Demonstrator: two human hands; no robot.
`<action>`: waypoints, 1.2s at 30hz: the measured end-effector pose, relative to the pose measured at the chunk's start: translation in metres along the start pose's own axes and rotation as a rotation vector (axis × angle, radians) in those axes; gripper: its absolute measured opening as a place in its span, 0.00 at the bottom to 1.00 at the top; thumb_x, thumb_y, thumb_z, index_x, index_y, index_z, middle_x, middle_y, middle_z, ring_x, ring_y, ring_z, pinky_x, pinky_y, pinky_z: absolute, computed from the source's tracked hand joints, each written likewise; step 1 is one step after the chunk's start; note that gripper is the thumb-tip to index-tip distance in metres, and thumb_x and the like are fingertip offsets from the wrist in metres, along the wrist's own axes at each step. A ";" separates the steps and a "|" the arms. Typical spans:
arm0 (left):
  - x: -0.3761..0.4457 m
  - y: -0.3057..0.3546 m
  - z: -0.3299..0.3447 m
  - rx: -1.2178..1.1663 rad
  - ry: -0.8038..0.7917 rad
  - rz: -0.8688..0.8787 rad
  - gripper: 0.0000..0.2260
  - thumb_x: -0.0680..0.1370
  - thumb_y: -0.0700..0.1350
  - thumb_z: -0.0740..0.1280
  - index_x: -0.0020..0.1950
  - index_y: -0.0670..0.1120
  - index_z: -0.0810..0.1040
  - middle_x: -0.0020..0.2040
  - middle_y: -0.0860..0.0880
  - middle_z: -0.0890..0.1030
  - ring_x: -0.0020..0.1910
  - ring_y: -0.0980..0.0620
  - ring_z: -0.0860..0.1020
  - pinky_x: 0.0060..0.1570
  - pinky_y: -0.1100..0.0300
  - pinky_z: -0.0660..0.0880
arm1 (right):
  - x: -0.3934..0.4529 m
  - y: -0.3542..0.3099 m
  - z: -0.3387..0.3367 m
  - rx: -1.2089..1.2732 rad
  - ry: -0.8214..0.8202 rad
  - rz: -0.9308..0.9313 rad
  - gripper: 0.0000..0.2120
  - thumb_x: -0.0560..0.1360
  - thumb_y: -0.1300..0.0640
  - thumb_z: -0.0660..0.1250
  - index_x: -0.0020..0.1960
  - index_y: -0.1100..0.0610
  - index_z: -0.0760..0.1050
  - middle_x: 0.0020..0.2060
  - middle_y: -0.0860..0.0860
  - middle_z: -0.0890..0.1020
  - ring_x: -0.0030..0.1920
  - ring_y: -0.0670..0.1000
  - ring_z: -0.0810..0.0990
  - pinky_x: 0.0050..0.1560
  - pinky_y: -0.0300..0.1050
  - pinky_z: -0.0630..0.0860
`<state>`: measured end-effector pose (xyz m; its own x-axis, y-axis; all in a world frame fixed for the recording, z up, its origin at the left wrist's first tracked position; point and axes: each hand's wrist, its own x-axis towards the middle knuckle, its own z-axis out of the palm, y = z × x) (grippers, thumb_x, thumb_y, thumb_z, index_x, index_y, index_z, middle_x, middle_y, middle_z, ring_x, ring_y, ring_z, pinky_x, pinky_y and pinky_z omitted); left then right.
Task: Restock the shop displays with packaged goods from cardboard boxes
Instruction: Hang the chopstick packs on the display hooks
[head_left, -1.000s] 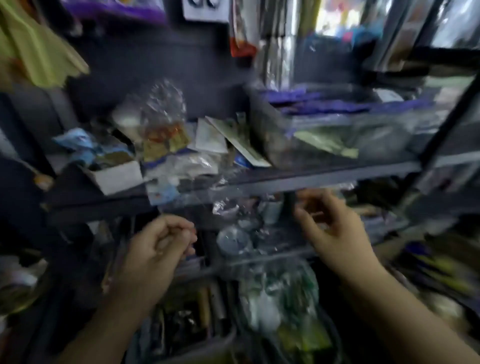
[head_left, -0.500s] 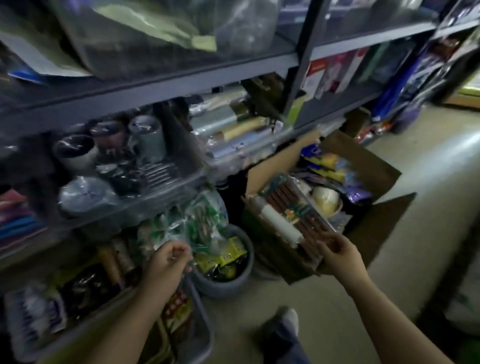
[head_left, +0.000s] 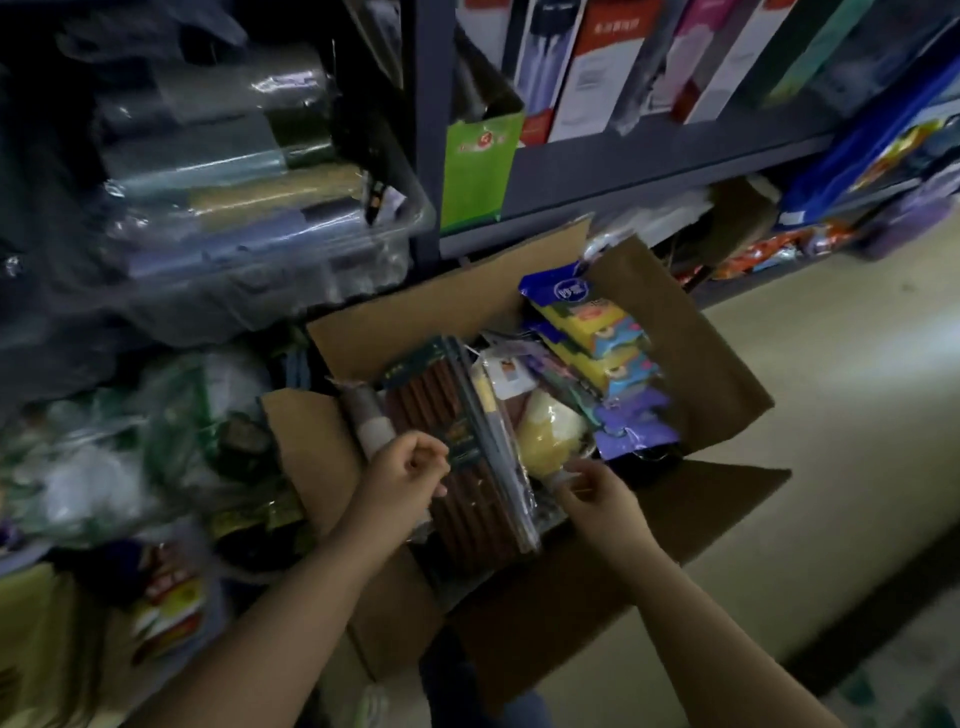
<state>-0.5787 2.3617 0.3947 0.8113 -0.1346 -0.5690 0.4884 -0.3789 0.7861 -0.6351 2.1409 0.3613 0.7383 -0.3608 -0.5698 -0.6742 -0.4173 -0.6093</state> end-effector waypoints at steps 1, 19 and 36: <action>0.003 -0.001 0.007 0.010 0.006 -0.022 0.04 0.80 0.44 0.62 0.49 0.51 0.76 0.46 0.50 0.78 0.42 0.54 0.80 0.38 0.62 0.73 | 0.006 0.000 0.003 -0.031 -0.058 -0.002 0.14 0.74 0.53 0.70 0.58 0.52 0.72 0.44 0.45 0.79 0.45 0.44 0.79 0.45 0.38 0.76; 0.007 -0.035 -0.001 -0.064 0.139 -0.214 0.06 0.80 0.41 0.61 0.49 0.50 0.76 0.44 0.48 0.78 0.41 0.53 0.78 0.38 0.64 0.72 | 0.035 -0.016 0.079 -0.053 -0.318 0.064 0.16 0.70 0.53 0.75 0.54 0.53 0.74 0.51 0.50 0.81 0.50 0.49 0.79 0.49 0.40 0.77; -0.041 0.030 -0.004 -0.428 -0.075 -0.072 0.25 0.65 0.57 0.71 0.59 0.58 0.70 0.55 0.57 0.79 0.52 0.61 0.77 0.47 0.66 0.73 | -0.057 -0.071 -0.029 0.469 -0.532 -0.110 0.25 0.62 0.62 0.75 0.58 0.59 0.75 0.46 0.56 0.85 0.47 0.55 0.85 0.45 0.47 0.80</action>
<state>-0.5958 2.3595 0.4429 0.7524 -0.1933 -0.6297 0.6450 0.0221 0.7639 -0.6287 2.1664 0.4530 0.7740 0.1680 -0.6105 -0.6216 0.0174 -0.7832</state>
